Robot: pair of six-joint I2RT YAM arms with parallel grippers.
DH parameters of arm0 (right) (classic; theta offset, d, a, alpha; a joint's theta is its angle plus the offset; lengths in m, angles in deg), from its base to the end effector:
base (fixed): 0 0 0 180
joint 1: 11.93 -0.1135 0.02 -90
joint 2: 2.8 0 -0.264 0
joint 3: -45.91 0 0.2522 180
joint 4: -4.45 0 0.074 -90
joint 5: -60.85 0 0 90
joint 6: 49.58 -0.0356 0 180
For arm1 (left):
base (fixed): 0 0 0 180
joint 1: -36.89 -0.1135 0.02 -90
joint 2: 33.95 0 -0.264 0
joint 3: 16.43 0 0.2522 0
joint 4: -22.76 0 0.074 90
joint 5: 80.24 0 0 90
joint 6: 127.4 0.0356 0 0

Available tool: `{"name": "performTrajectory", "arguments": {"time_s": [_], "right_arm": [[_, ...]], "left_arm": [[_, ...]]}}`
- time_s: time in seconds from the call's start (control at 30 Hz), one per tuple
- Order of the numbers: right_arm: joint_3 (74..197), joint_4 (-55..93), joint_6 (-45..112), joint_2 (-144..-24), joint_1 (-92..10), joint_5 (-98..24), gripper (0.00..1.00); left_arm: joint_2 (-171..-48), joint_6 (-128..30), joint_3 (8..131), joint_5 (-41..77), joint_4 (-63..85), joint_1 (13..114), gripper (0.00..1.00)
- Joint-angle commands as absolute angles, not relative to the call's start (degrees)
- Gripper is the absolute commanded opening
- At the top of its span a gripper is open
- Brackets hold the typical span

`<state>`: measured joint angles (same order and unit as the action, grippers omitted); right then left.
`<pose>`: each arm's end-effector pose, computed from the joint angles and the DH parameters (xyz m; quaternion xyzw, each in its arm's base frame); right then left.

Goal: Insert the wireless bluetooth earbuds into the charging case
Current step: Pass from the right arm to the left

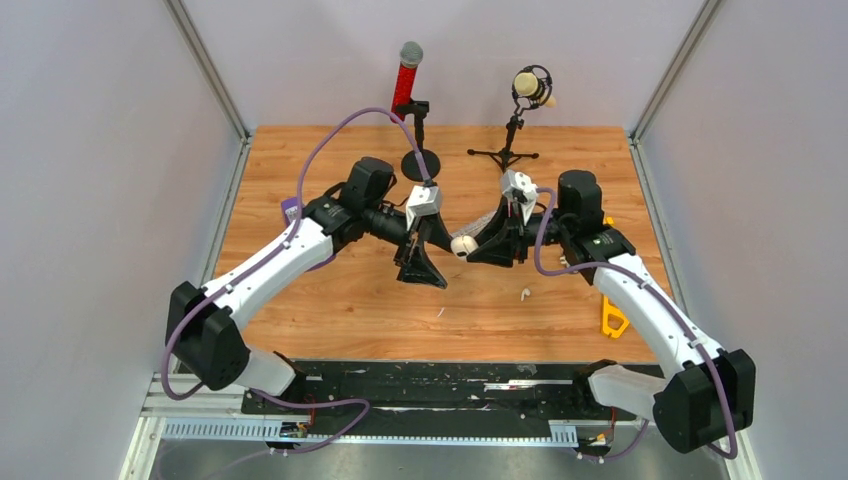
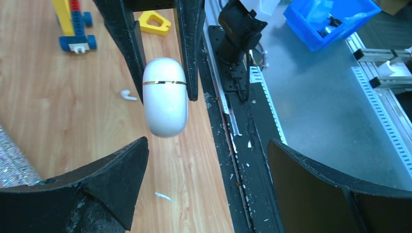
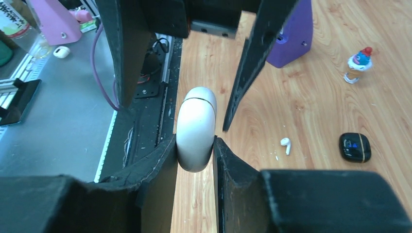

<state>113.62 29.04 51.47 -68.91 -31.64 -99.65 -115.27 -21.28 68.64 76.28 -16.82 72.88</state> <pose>0.2186 0.1140 0.3284 -0.4878 0.5721 0.5139 0.4132 0.2262 -0.2047 0.3393 0.5513 0.5591 -0.5467 0.2908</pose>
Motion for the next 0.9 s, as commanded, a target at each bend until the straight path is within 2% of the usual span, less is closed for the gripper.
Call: {"name": "performTrajectory", "arguments": {"time_s": [0.0, 0.2, 0.4, 0.57, 0.87], "right_arm": [[113.77, 24.54, 50.10, -69.24, -32.58, -105.00, 0.26], [113.62, 24.54, 49.92, -70.51, -33.23, -105.09, 0.26], [113.96, 24.69, 50.05, -73.17, -34.06, -103.80, 0.26], [113.90, 24.76, 50.40, -74.03, -34.13, -103.02, 0.25], [112.00, 22.77, 50.57, -72.85, -34.43, -102.25, 0.25]], "left_arm": [[-117.86, -19.27, 69.85, 79.39, -17.98, 74.47, 0.97], [-119.87, -18.23, 71.31, 78.02, -19.54, 75.66, 0.86], [-121.09, -17.83, 72.44, 77.34, -20.52, 76.87, 0.68], [-121.71, -17.77, 73.47, 76.95, -21.03, 77.56, 0.64], [-122.06, -21.35, 74.38, 76.88, -19.13, 77.67, 0.52]]}}
